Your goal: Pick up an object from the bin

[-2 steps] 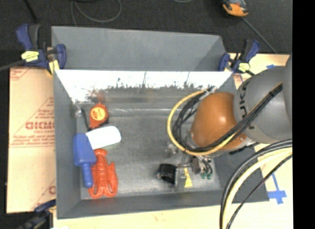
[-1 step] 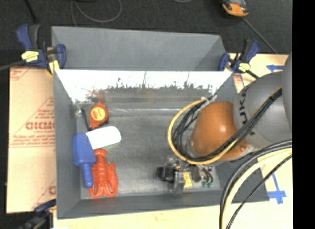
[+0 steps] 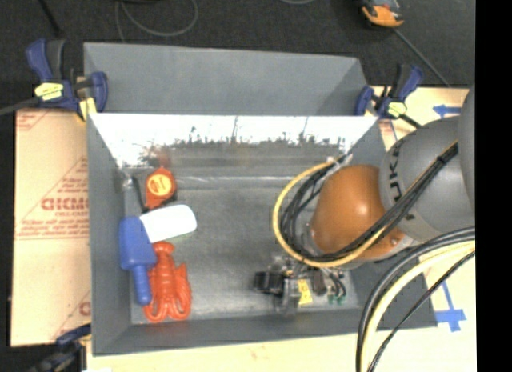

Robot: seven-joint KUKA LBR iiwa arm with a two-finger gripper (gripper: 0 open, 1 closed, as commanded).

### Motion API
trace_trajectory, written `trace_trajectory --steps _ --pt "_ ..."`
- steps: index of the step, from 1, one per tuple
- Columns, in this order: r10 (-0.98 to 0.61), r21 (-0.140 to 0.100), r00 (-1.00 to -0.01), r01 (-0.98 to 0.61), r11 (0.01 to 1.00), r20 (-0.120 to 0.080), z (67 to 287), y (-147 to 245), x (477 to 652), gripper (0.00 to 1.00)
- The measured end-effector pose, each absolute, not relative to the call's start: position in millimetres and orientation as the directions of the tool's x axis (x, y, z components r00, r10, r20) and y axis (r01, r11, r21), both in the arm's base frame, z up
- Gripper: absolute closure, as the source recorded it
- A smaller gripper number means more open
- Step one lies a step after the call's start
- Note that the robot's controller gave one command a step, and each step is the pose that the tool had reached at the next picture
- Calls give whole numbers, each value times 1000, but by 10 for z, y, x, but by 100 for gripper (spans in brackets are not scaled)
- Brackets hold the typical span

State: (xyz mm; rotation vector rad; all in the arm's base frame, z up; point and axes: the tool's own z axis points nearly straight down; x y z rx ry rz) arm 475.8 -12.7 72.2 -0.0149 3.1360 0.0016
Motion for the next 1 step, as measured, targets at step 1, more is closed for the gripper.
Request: trace_trajectory --steps 1 --pt "-1 -1 -1000 -1 1000 -5 2280 -271 4864 100"
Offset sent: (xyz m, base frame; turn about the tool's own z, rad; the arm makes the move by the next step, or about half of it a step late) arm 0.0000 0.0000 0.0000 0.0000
